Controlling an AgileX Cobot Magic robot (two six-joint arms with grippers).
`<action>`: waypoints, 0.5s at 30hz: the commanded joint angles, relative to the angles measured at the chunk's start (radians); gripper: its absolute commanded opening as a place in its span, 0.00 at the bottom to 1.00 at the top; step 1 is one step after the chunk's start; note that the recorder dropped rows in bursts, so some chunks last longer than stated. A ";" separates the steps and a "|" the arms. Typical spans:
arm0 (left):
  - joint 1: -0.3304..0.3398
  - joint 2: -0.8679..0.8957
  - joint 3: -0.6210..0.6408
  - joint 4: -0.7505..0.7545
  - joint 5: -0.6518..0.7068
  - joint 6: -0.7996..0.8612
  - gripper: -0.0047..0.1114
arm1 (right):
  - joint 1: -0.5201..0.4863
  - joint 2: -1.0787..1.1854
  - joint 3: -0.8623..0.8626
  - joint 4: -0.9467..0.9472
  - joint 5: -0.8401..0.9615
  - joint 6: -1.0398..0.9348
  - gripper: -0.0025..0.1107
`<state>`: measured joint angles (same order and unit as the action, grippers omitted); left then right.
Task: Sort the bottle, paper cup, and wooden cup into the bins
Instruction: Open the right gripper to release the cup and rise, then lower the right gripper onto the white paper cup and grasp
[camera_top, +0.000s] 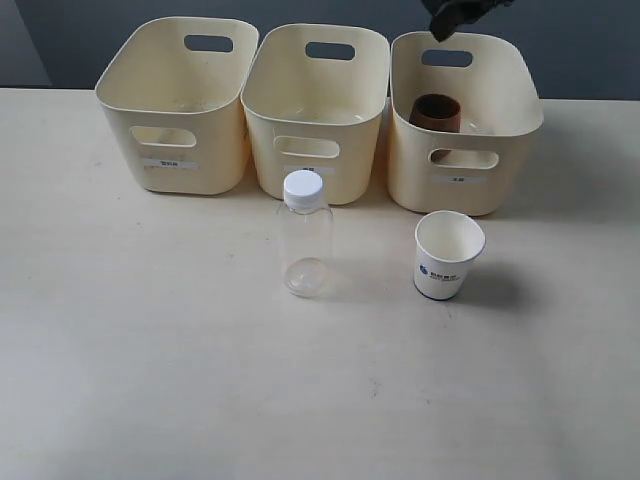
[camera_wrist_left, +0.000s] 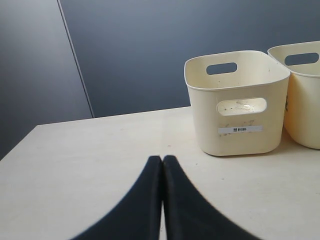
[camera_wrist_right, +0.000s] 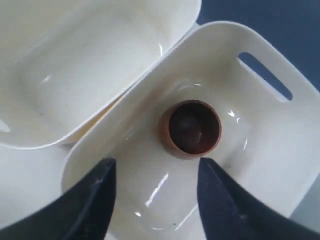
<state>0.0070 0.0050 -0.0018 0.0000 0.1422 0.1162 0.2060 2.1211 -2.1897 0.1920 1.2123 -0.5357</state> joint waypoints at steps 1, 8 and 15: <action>0.000 -0.005 0.002 0.000 -0.007 -0.001 0.04 | 0.060 -0.140 0.094 0.019 0.009 -0.021 0.45; 0.000 -0.005 0.002 0.000 -0.007 -0.001 0.04 | 0.194 -0.396 0.441 -0.099 0.009 0.052 0.45; 0.000 -0.005 0.002 0.000 -0.007 -0.001 0.04 | 0.272 -0.499 0.776 -0.052 0.009 0.067 0.45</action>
<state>0.0070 0.0050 -0.0018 0.0000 0.1422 0.1162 0.4590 1.6371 -1.4709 0.1253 1.2243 -0.4724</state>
